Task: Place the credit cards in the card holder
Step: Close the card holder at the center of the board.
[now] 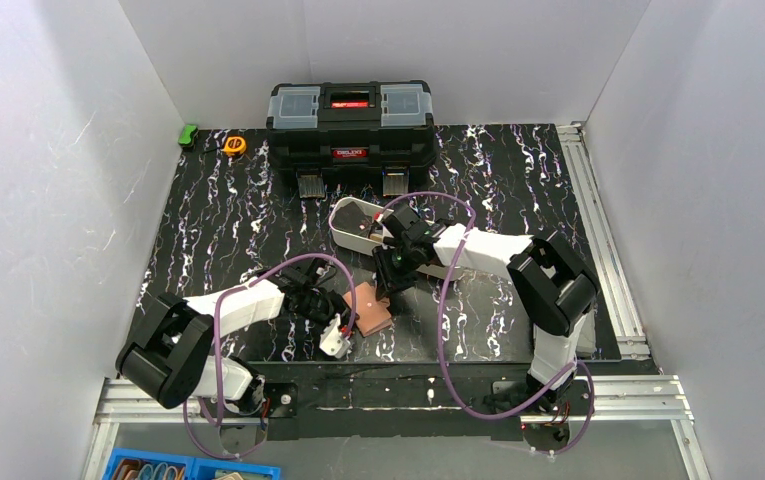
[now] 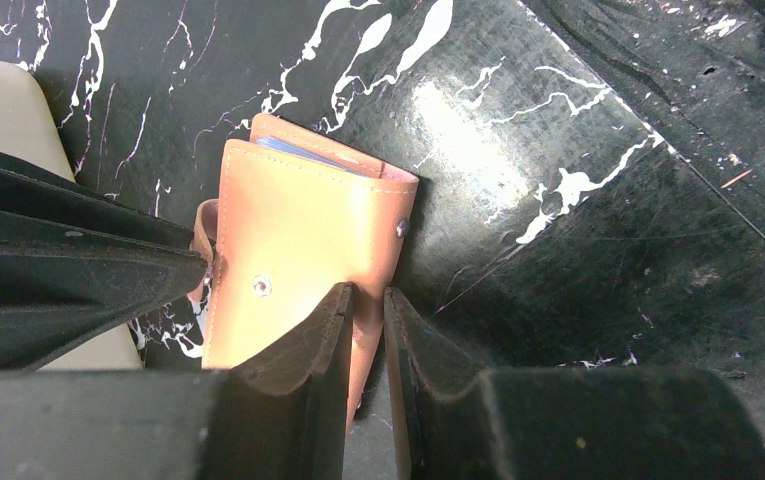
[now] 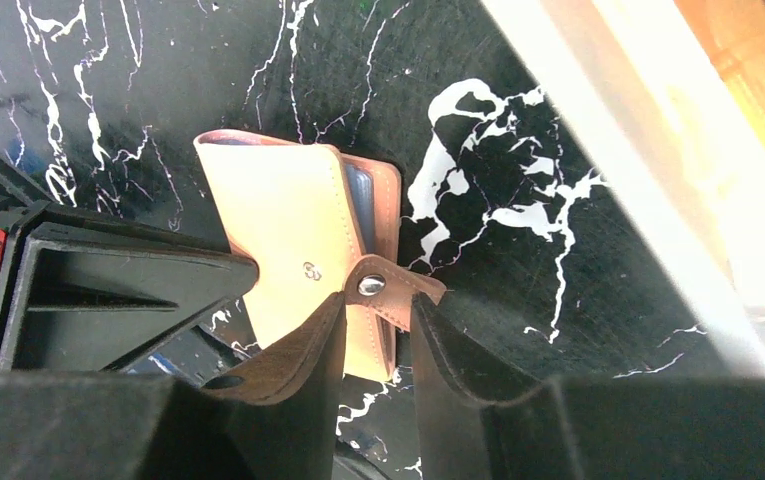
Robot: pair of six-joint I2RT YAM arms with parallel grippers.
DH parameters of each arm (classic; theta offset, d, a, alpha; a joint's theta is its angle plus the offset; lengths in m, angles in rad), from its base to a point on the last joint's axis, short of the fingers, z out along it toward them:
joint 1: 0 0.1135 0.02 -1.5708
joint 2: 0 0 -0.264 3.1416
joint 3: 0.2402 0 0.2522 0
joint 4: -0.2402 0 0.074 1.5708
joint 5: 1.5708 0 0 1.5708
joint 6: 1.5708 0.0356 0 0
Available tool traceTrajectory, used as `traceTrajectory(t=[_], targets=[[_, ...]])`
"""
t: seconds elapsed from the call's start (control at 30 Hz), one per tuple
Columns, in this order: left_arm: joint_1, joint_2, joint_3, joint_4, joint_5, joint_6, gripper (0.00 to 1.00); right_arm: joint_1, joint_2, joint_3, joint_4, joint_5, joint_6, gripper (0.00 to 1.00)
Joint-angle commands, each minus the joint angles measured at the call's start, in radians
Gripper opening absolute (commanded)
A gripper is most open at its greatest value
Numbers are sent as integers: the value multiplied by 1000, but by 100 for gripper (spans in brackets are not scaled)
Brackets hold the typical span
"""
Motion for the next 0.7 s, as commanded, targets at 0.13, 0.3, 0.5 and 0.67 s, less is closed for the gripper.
traceTrajectory(t=[0.13,0.3,0.5,0.67], targets=[[-7,2,-24,-79,47,1,15,-7,-4,35,-36,5,-42,29],[-7,-2,-31,-75,50,0,13,-6,-46,28,-44,19,-41,36],[-7,-6,-36,-74,51,-1,13,23,-100,73,-148,181,-68,51],[-8,-10,-43,-71,52,1,13,59,-82,111,-201,259,-72,50]])
